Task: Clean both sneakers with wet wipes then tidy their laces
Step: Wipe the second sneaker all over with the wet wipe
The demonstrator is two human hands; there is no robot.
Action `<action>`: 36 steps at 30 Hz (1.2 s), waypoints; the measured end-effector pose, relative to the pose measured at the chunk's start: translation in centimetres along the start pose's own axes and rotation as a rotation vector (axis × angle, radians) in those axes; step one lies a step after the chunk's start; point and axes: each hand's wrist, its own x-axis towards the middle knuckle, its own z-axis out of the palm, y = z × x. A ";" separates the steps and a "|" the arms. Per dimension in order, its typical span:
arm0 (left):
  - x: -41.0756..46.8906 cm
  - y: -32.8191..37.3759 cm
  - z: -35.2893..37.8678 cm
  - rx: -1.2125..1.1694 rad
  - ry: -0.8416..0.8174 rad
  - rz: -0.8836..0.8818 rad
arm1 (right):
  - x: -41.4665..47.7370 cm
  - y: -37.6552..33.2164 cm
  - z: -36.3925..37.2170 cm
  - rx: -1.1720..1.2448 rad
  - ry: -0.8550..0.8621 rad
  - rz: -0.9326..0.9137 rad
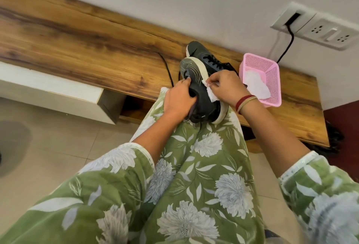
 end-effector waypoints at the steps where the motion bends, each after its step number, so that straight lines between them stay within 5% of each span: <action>1: 0.0 0.1 0.0 0.004 0.001 0.002 | -0.5 0.1 -0.1 0.008 0.017 0.002; 9: 0.1 0.1 0.2 0.009 0.003 0.006 | -8.8 0.8 2.1 -0.100 0.272 -0.147; 15: -0.1 0.2 0.1 -0.020 0.012 0.017 | -8.7 -1.0 2.7 0.183 0.400 -0.161; 26: -0.1 0.3 -0.1 -0.007 -0.002 0.012 | -9.9 -1.8 4.5 0.253 0.514 -0.181; 30: 0.1 -0.1 0.1 0.005 -0.019 -0.002 | -10.0 -2.9 6.0 0.195 0.385 -0.215; 36: 0.9 0.2 0.4 -0.046 0.005 -0.064 | -9.9 -1.3 2.5 0.515 0.327 -0.129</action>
